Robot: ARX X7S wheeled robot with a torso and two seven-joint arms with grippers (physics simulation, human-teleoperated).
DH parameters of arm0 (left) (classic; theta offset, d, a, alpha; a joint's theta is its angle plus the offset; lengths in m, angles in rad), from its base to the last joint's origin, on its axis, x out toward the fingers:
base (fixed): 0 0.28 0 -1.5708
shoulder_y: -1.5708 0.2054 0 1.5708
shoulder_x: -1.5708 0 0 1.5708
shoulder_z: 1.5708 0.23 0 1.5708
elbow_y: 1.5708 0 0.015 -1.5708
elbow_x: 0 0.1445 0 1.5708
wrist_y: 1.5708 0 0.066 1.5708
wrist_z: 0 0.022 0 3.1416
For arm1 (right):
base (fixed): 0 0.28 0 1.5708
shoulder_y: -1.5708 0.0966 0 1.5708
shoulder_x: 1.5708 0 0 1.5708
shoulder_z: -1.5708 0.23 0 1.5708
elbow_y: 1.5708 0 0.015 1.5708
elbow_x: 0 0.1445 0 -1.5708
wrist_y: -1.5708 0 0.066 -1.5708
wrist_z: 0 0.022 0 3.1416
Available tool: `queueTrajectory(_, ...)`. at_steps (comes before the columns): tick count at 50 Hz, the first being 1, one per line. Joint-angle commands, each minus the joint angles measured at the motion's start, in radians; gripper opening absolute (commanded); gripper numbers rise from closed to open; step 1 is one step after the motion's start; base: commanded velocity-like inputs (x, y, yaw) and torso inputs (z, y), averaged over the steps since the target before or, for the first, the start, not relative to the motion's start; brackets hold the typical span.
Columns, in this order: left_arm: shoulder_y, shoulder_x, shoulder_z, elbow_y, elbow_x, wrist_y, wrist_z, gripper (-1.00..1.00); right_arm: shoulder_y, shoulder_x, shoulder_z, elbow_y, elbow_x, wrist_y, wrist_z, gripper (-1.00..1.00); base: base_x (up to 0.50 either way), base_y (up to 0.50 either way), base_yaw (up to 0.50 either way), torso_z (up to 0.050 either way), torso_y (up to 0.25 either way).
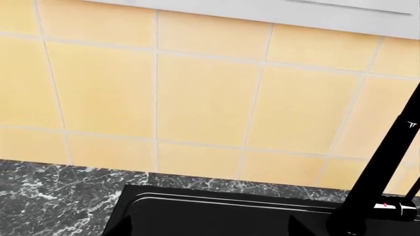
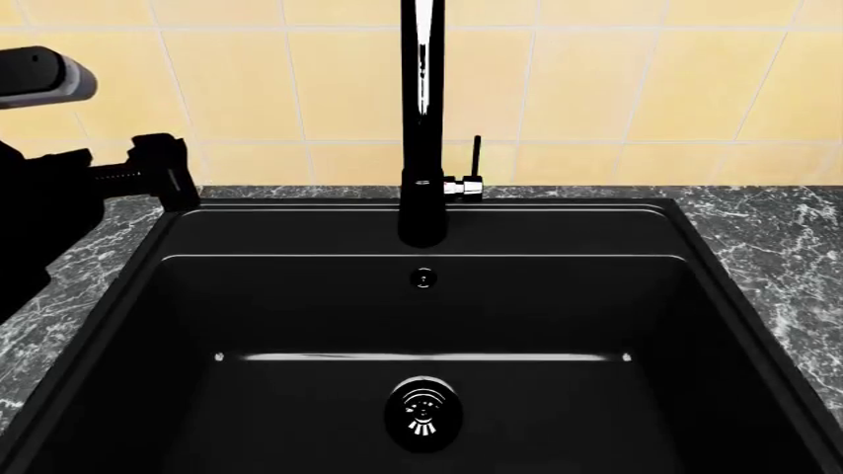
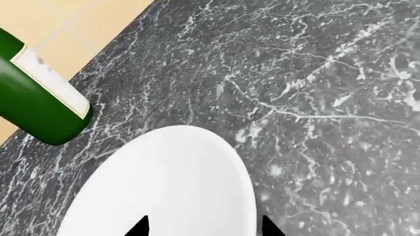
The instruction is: Pick the cup and bowl from the sink and place them on the counter for drying.
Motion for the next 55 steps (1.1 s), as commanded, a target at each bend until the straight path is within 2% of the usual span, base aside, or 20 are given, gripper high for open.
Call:
queueTrajectory(1,0.002,0.012,-0.011,-0.014,-0.01,-0.002,0.021,1.0,-0.017,0.003,-0.001,-0.057,-0.053,-0.061,-0.005,1.0,0.0,0.0,0.0,0.0,0.0)
queueTrajectory(13,-0.001,0.017,-0.009,-0.021,-0.006,0.001,0.03,1.0,0.006,0.031,-0.019,-0.153,-0.106,-0.134,0.04,1.0,0.0,0.0,0.0,0.0,0.0)
queueTrajectory(21,-0.013,0.016,-0.015,-0.01,-0.022,-0.003,0.014,1.0,0.085,0.06,-0.223,-0.22,-0.129,-0.231,-0.073,1.0,0.0,0.0,0.0,0.0,0.0)
queueTrajectory(25,0.0,0.022,-0.014,-0.005,-0.017,0.006,0.013,1.0,0.168,0.095,-0.365,-0.243,-0.125,-0.234,-0.104,1.0,0.0,0.0,0.0,0.0,0.0)
queueTrajectory(32,-0.016,0.027,-0.005,-0.025,-0.006,0.001,0.025,1.0,0.253,0.12,-0.501,-0.292,-0.088,-0.193,-0.135,1.0,0.0,0.0,0.0,0.0,0.0)
queueTrajectory(55,0.016,0.028,-0.007,-0.017,0.0,0.02,0.031,1.0,0.53,0.125,-0.822,-0.461,0.004,-0.042,-0.156,1.0,0.0,0.0,0.0,0.0,0.0)
